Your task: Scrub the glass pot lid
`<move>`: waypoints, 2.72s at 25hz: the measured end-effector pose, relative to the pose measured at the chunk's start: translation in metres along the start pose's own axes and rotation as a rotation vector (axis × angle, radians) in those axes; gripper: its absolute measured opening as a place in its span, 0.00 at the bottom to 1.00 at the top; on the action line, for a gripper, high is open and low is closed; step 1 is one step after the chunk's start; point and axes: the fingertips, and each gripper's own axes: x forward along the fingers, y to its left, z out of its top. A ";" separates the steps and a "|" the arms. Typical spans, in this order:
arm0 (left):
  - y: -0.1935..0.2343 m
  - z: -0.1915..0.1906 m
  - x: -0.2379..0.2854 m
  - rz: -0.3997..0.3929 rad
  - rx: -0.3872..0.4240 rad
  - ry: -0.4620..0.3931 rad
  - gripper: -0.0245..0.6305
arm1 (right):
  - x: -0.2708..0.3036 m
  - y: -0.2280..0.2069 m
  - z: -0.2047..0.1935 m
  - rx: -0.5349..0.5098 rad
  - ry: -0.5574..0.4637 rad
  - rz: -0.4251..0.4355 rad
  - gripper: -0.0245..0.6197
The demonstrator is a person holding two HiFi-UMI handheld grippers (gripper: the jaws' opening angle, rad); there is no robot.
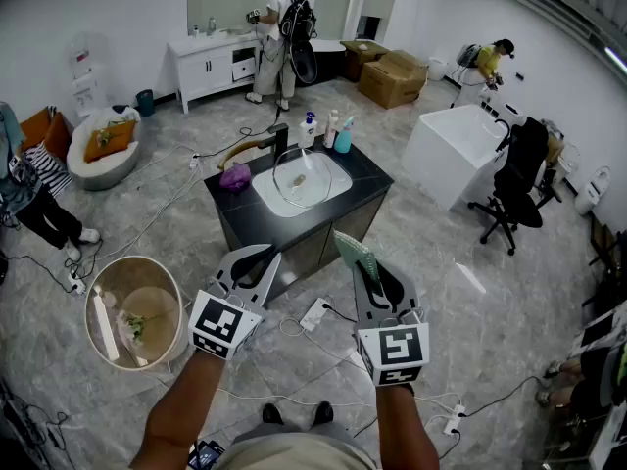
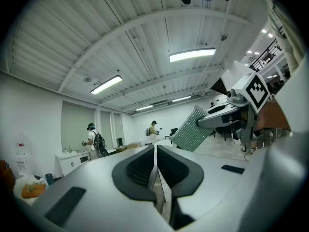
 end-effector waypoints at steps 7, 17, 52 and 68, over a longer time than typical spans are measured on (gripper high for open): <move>0.007 -0.006 -0.002 -0.011 -0.009 -0.011 0.08 | 0.001 0.008 -0.005 -0.007 0.011 -0.023 0.17; 0.011 -0.015 0.011 -0.028 -0.017 -0.005 0.08 | 0.015 0.004 -0.008 0.003 0.007 -0.027 0.17; 0.018 -0.061 0.262 0.142 0.001 0.200 0.08 | 0.191 -0.221 -0.094 0.145 -0.036 0.196 0.17; 0.125 -0.078 0.349 0.064 0.039 0.126 0.08 | 0.304 -0.230 -0.078 0.098 0.002 0.123 0.17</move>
